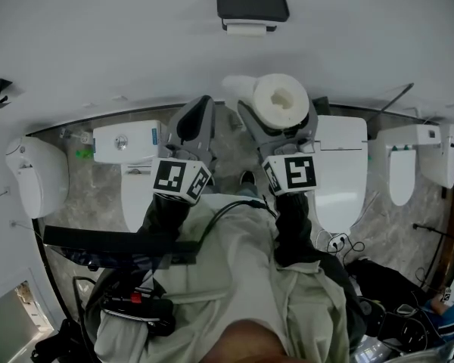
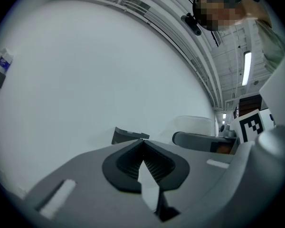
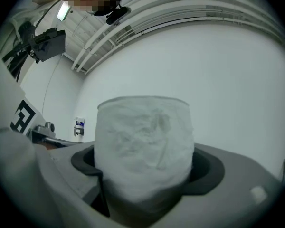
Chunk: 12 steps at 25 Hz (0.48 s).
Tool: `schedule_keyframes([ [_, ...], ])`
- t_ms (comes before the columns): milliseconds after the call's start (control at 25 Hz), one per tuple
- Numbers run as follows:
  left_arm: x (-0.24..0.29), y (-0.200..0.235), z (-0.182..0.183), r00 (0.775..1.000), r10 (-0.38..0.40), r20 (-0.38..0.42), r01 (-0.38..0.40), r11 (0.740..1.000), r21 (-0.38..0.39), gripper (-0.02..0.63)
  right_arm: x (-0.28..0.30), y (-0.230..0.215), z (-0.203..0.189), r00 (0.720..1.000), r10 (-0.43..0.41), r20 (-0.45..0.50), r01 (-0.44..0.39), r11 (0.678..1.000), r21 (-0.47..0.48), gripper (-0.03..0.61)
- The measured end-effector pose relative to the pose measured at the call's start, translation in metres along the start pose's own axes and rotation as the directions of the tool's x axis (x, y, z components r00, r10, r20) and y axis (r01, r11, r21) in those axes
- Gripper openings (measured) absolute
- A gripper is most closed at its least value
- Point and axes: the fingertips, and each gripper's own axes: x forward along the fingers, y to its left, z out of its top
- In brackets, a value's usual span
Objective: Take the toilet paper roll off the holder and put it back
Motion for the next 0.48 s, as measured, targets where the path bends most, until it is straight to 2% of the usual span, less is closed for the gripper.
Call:
schedule_keyframes([
  [240, -0.006, 0.005, 0.001, 1.0, 0.014, 0.004, -0.014, 1.0, 0.006, 0.008, 0.033, -0.029, 0.028, 0.997, -0.017, 0.069, 0.023, 0.996, -0.086, 0.466],
  [480, -0.011, 0.007, 0.003, 0.999, 0.033, 0.002, -0.033, 0.999, 0.011, 0.008, 0.083, -0.06, 0.054, 0.993, -0.027, 0.117, 0.04, 0.993, -0.109, 0.466],
])
